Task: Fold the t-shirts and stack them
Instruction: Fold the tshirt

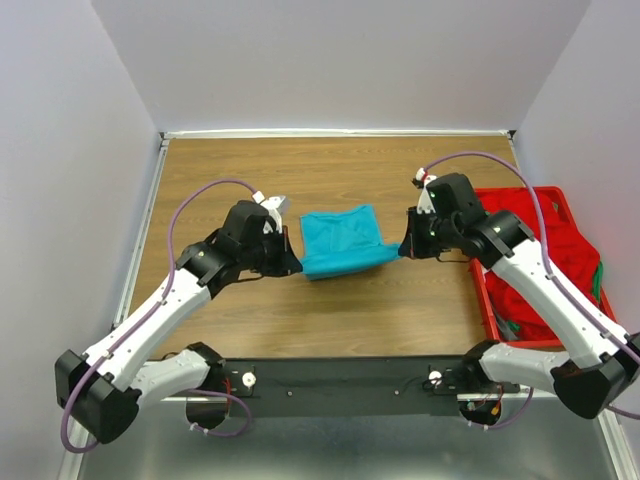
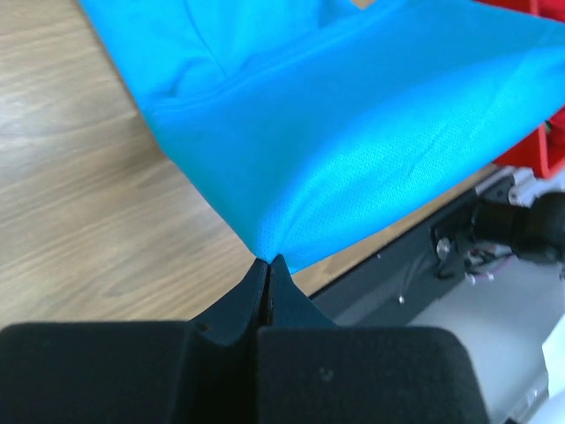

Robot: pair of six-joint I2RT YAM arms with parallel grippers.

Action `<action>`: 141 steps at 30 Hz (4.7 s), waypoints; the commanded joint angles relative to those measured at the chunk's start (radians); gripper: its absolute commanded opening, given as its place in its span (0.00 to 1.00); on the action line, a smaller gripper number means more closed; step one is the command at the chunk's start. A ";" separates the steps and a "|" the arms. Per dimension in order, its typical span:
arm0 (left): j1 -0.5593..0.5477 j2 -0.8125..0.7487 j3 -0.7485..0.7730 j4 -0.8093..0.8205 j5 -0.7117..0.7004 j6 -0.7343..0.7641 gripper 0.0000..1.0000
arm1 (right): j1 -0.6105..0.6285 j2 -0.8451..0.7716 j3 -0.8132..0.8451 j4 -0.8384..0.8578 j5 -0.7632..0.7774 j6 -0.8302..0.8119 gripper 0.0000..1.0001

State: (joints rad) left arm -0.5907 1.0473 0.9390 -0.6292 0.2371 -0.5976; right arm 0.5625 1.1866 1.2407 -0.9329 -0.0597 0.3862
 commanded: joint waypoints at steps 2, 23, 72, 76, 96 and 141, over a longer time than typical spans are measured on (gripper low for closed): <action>-0.008 -0.058 -0.061 -0.007 0.108 0.038 0.00 | -0.006 -0.050 -0.058 -0.009 -0.115 -0.009 0.01; -0.014 -0.054 -0.080 0.052 0.090 0.025 0.00 | -0.007 0.016 -0.049 -0.037 -0.085 -0.040 0.01; 0.256 0.702 0.284 0.416 -0.082 0.094 0.71 | -0.277 0.711 0.257 0.376 -0.117 -0.147 0.50; 0.207 0.562 0.213 0.421 -0.122 0.090 0.71 | -0.277 0.582 0.143 0.462 -0.216 -0.153 0.50; 0.201 0.934 0.328 0.646 -0.004 0.051 0.25 | -0.337 0.853 0.106 0.856 -0.595 -0.044 0.22; 0.175 0.437 -0.391 0.898 0.140 -0.166 0.32 | -0.392 0.609 -0.544 1.334 -0.864 0.237 0.37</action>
State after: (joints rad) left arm -0.4191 1.6180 0.5980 0.3153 0.4053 -0.7483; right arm 0.1726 1.9041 0.6624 0.5007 -0.9863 0.6899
